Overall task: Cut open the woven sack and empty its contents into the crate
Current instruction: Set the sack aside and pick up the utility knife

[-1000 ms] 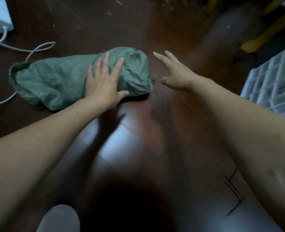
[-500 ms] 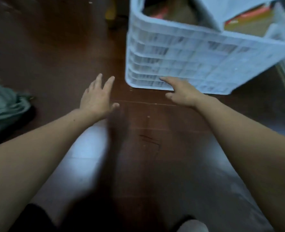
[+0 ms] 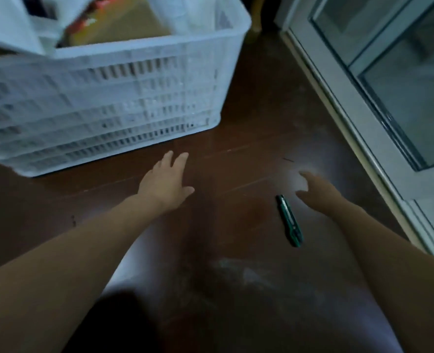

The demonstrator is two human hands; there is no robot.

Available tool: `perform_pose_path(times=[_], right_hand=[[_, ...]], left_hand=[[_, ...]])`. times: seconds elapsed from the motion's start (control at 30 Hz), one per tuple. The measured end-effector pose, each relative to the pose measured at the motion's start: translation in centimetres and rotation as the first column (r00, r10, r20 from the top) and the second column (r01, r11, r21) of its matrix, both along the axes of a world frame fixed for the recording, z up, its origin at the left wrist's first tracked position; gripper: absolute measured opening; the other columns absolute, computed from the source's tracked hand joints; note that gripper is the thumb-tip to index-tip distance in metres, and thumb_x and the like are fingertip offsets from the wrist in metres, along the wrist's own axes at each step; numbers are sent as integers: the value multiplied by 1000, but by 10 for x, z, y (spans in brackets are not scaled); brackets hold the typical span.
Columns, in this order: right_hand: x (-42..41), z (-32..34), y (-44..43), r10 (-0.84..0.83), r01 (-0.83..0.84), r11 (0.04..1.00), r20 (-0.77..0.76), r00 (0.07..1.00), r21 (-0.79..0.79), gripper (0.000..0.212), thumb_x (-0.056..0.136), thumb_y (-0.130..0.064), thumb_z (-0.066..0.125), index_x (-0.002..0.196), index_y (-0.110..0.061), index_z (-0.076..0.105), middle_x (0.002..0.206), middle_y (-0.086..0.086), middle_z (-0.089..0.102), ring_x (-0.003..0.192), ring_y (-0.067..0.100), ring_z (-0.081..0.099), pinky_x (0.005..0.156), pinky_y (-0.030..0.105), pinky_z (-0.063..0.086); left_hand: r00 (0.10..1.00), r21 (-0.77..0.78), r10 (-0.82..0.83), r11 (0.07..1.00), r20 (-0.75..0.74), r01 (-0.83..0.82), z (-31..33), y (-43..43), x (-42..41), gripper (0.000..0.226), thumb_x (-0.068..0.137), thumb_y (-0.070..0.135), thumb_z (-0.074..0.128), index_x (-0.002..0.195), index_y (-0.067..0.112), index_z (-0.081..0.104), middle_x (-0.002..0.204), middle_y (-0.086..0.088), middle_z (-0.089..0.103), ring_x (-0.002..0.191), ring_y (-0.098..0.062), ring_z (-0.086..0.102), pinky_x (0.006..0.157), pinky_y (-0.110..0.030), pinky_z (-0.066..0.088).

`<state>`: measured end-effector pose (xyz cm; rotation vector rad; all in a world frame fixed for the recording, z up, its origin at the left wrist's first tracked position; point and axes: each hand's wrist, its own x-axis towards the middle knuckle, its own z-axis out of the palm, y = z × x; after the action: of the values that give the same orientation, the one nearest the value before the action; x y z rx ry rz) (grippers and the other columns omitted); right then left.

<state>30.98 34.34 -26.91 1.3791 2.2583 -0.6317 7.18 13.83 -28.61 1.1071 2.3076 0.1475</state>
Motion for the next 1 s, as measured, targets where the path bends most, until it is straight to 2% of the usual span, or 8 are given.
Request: perform_pose_path(times=[0.1,0.2,0.3,0.43,0.5,0.67,0.9,1.0], right_hand=[[45,-34,8,-189,193,981,102,977,-25,66,92,-24,59,147,-6,27,148,18,39,132,35,42,103,35,36],[61,-69,1,-263,282,954,167,950,-104,74,88,-36,63,146,-5,28,149,16,37,134,33,40,104,35,36],[67,-99,-5,-309,338,928,180,934,-159,82,85,-44,64,148,-9,25,151,13,33,136,32,37,106,39,36],[68,-130,-5,-393,411,908,178,902,-76,71,77,-49,68,136,-19,43,134,11,50,122,32,50,96,42,46],[64,-139,-8,-410,422,907,196,891,-22,64,79,-45,69,132,-18,46,130,10,52,120,32,51,92,42,46],[48,-145,-11,-423,410,906,214,881,103,43,82,-29,62,120,-12,50,121,12,57,112,32,55,86,39,47],[-12,-138,-18,-342,327,937,135,930,124,48,76,-35,64,116,-11,53,117,10,61,111,31,56,89,38,43],[-42,-124,-21,-303,290,949,99,948,126,49,75,-37,64,116,-12,53,115,9,63,109,30,58,91,37,42]], left_hand=[[988,-58,-142,988,58,145,-13,34,24,81,88,41,59,150,27,8,160,-7,5,143,-31,20,111,-45,31],[968,-142,-223,961,114,238,-31,62,37,79,90,40,57,150,26,8,159,-9,7,142,-32,23,110,-45,32],[959,-186,-227,948,170,257,-50,92,50,77,89,42,57,150,24,13,155,-9,19,137,-32,32,108,-46,35],[925,-173,-263,932,275,317,-71,120,71,72,90,42,56,149,23,19,152,-8,26,135,-29,37,107,-44,37],[910,-174,-270,926,316,335,-78,125,78,71,90,41,55,149,23,19,152,-7,26,135,-29,38,107,-43,38],[908,-210,-207,931,364,297,-92,127,76,69,91,39,55,148,22,21,150,-6,30,133,-29,39,106,-41,38],[906,-249,-46,955,421,164,-96,124,60,68,91,40,56,148,18,25,152,-8,29,137,-28,35,110,-40,35],[892,-274,56,959,448,77,-92,113,49,66,90,41,57,146,18,29,149,-8,36,132,-28,41,107,-41,39]])
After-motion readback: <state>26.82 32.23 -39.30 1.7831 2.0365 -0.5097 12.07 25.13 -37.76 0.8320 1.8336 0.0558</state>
